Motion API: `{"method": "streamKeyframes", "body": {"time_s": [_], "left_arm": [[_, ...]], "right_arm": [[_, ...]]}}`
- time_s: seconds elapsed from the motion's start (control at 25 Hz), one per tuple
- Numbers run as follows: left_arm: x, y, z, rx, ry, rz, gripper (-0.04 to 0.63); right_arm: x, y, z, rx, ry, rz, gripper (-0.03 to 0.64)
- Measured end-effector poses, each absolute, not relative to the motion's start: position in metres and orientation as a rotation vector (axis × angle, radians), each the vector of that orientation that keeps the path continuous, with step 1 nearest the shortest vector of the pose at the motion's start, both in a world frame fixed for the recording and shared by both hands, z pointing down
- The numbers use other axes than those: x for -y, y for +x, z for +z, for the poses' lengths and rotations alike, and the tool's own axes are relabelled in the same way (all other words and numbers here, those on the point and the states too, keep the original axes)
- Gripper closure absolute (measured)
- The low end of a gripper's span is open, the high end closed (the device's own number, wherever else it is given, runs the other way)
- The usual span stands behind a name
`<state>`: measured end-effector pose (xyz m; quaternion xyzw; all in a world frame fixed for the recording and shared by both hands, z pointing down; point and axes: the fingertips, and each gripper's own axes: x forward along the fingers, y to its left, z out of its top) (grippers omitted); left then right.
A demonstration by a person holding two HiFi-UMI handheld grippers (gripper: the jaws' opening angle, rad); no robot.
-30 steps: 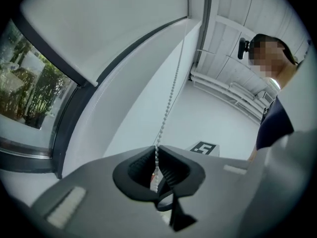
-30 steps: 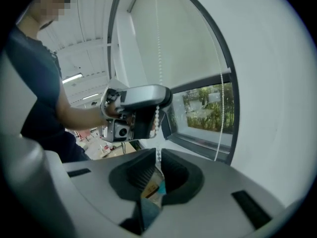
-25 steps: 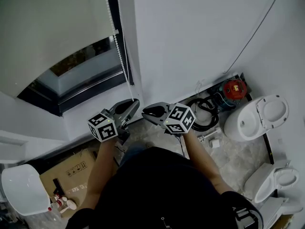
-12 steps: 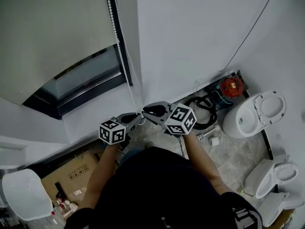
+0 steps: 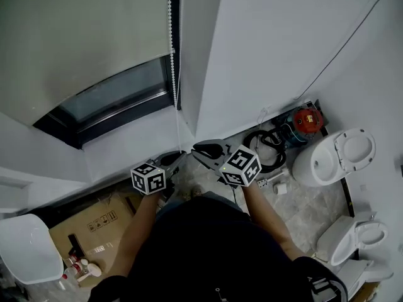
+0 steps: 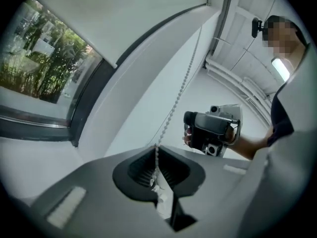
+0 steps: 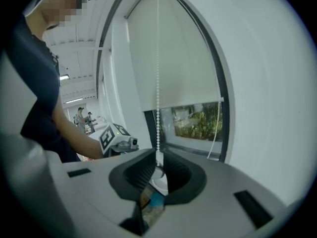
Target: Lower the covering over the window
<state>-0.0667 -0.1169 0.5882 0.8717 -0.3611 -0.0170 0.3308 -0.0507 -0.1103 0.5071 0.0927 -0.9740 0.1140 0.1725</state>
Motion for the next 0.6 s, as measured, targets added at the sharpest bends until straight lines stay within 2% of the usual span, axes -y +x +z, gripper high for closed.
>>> {"method": "streamKeyframes", "body": {"time_s": [0.32, 0.48, 0.52, 0.6], "left_arm": [[0.126, -0.100, 0.589, 1.169, 2.314, -0.040, 0.571], [0.125, -0.118, 0.592, 1.348, 2.271, 0.111, 0.566], [0.125, -0.124, 0.590, 1.389, 2.269, 0.150, 0.553], [0.126, -0.136, 0.573, 1.446, 2.289, 0.137, 0.445]], "right_arm": [[0.132, -0.049, 0.481, 2.845, 0.577, 0.277, 0.604], [0.141, -0.046, 0.457, 2.855, 0.653, 0.179, 0.604], [0.145, -0.046, 0.452, 2.853, 0.670, 0.159, 0.604], [0.152, -0.047, 0.441, 2.856, 0.721, 0.137, 0.604]]}}
